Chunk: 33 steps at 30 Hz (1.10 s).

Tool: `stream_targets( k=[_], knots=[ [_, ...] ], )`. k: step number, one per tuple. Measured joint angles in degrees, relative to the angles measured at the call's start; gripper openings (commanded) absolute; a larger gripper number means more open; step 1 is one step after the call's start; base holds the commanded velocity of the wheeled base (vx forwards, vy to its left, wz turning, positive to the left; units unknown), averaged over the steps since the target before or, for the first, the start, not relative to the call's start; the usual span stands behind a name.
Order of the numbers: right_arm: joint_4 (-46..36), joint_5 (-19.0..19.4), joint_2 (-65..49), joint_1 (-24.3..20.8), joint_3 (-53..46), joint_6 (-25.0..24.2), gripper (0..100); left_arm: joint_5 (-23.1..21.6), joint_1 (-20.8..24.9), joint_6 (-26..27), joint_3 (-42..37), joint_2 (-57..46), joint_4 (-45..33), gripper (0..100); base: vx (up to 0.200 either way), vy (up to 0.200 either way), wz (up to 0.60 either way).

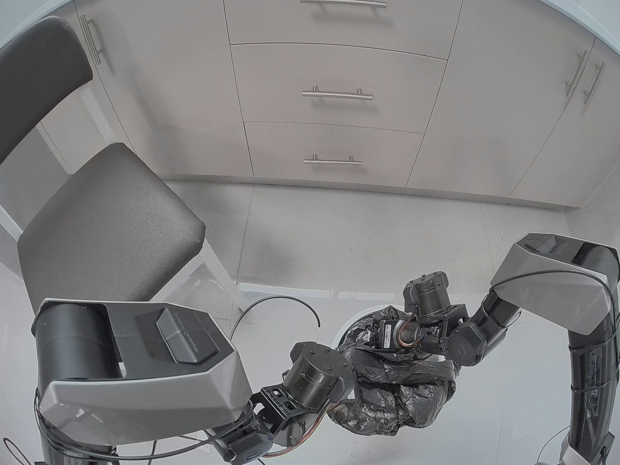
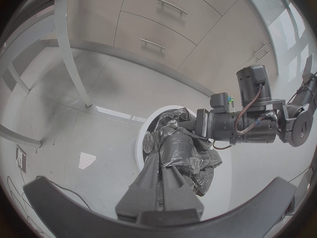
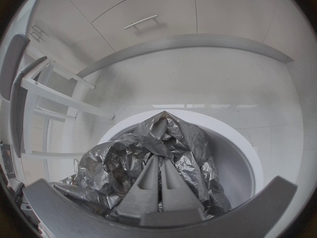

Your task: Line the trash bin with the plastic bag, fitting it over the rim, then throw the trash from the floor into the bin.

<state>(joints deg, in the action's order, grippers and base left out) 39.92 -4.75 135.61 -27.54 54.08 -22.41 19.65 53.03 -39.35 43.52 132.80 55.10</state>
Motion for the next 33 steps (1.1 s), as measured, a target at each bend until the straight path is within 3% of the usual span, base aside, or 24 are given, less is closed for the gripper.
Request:
stream_targets(
  k=[33],
  knots=[
    [-0.5,1.4,5.5,5.5,0.2,1.3,0,0.0,-0.2,-0.9,-0.2,0.2,0.1,0,0.000,0.000,0.00]
  ],
)
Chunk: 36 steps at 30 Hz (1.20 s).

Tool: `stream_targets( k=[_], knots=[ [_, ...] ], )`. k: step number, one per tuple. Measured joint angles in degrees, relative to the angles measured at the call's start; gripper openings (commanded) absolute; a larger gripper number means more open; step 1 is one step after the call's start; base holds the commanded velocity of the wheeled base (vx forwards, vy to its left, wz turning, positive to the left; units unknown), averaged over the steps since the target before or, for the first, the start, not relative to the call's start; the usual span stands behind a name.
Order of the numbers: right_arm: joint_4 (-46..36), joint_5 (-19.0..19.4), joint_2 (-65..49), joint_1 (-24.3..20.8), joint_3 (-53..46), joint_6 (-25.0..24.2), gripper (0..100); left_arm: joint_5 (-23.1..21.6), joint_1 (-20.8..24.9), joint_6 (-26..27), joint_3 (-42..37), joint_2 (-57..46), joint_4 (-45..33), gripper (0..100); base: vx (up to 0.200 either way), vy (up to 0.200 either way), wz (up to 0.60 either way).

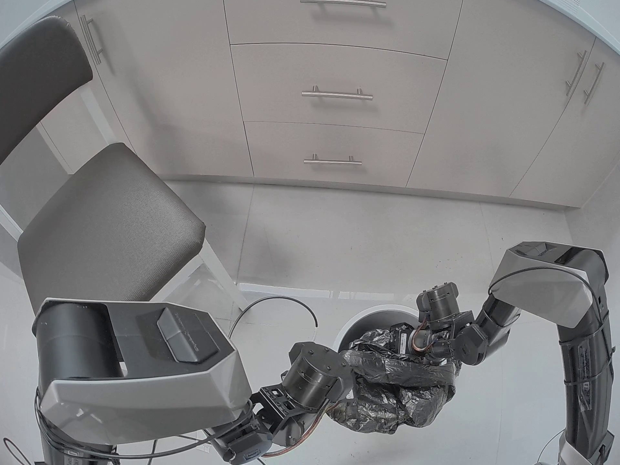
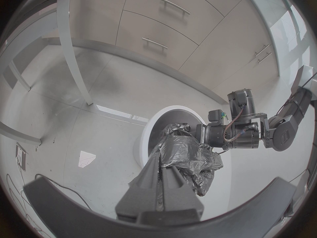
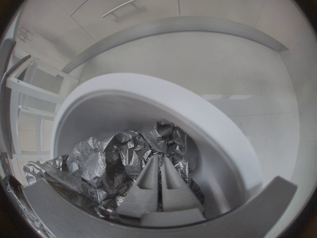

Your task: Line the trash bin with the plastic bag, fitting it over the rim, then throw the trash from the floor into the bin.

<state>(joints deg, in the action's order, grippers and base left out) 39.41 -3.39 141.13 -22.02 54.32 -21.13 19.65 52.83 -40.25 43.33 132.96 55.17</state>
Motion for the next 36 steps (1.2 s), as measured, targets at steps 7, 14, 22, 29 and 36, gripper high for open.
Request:
stream_targets(
  k=[7,14,22,29,36],
  knots=[
    [0.5,-0.1,-0.2,1.0,-0.6,0.3,0,0.0,0.0,0.0,-0.1,0.0,0.0,0,0.000,0.000,0.00],
    [0.6,0.0,-2.3,0.9,-0.9,0.2,100,0.0,-0.2,-0.1,-0.1,-0.1,0.0,0,0.000,0.000,0.00],
    [0.6,0.5,-6.7,-0.2,-2.2,0.4,100,0.0,-1.0,-0.5,-0.2,-0.2,0.0,0,0.000,0.000,0.00],
    [0.8,1.2,-14.1,-0.7,-6.9,1.3,100,0.0,-1.3,-0.5,0.0,-0.2,0.0,0,0.000,0.000,0.00],
    [1.0,1.8,-25.0,-3.1,-16.5,4.0,100,0.0,-1.5,-0.5,0.0,-0.3,0.0,0,0.000,0.000,0.00]
  ],
)
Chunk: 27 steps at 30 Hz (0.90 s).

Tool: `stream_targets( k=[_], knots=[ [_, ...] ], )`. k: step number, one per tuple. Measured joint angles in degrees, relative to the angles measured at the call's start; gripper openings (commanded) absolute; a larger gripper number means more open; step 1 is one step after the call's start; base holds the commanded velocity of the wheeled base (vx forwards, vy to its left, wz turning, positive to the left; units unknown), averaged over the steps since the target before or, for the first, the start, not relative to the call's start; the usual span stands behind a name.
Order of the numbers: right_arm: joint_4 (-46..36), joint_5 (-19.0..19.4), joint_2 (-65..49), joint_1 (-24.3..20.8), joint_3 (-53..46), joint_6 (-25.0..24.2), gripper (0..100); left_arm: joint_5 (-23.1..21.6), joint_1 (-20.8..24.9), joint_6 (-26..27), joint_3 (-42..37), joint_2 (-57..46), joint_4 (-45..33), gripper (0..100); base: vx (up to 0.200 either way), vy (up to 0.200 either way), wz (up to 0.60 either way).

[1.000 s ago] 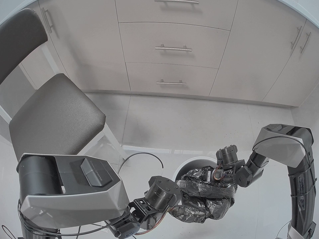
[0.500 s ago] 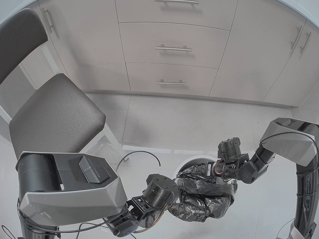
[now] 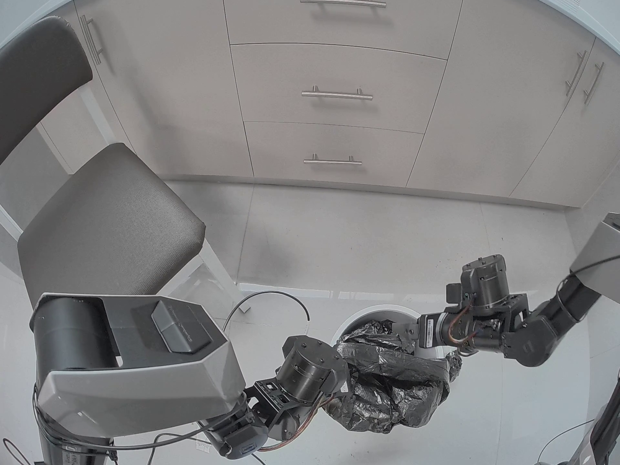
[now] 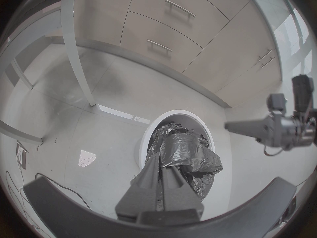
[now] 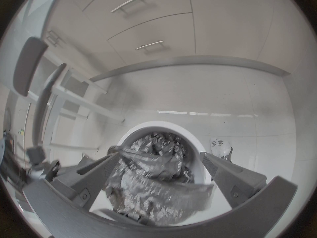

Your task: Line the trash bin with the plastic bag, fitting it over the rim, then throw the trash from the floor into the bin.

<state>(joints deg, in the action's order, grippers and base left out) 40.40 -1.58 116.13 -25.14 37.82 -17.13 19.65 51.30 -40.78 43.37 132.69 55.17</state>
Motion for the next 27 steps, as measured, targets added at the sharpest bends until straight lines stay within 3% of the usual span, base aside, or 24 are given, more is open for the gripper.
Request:
stream_targets(
  k=[5,12,20,27],
  knots=[
    [0.1,-1.3,-5.2,-4.4,-8.7,1.3,100,0.0,0.0,0.0,0.1,-0.2,0.0,0,0.000,0.000,0.00],
    [5.1,-8.5,-4.1,-8.7,-13.3,2.2,100,0.0,-0.5,-0.1,1.0,-0.2,-0.1,0,0.000,0.000,0.00],
    [15.4,-17.3,6.6,-10.0,-12.3,6.8,100,0.1,-1.0,-0.5,2.4,-0.3,-0.6,0,0.000,0.000,0.00],
    [16.6,-19.2,11.5,-9.4,-10.4,8.0,100,0.1,-1.4,0.0,4.3,-0.3,-0.9,0,0.000,0.000,0.00]
  ],
)
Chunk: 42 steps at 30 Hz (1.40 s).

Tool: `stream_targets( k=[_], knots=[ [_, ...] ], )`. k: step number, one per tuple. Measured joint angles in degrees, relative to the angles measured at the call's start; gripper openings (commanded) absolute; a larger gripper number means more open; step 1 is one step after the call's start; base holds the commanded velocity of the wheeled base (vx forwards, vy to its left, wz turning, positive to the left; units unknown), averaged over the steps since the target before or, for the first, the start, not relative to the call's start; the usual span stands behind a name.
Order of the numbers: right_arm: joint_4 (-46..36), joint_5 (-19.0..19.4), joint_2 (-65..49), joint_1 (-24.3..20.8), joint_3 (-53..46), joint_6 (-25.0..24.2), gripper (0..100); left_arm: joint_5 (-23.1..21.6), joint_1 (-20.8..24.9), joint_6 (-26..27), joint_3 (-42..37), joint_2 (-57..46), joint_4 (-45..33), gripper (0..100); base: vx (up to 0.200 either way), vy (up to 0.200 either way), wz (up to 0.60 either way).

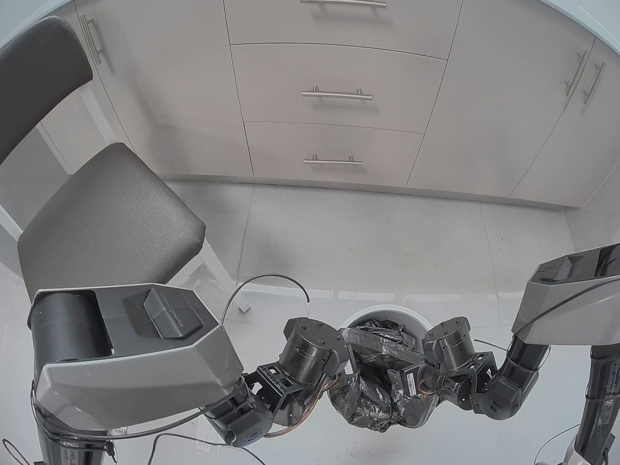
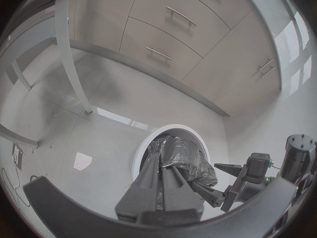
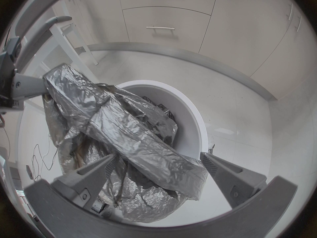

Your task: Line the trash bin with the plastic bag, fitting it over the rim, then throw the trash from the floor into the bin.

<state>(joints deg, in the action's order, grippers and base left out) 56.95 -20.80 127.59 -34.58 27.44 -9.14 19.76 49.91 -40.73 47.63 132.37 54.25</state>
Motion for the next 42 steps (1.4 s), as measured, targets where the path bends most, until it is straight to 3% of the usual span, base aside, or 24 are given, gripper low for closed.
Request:
stream_targets(
  k=[7,29,42],
  knots=[
    [0.1,-0.3,0.7,2.6,1.2,2.0,100,0.0,-0.3,0.8,0.7,0.2,0.0,0,0.000,0.000,0.00],
    [0.1,-1.7,0.9,9.8,10.7,4.5,100,-0.2,-0.9,10.7,6.9,4.1,0.7,0,0.000,0.000,0.00],
    [0.1,-0.9,1.8,13.5,13.9,5.1,100,0.1,-1.4,11.3,7.6,5.9,1.3,0,0.000,0.000,0.00]
  ],
)
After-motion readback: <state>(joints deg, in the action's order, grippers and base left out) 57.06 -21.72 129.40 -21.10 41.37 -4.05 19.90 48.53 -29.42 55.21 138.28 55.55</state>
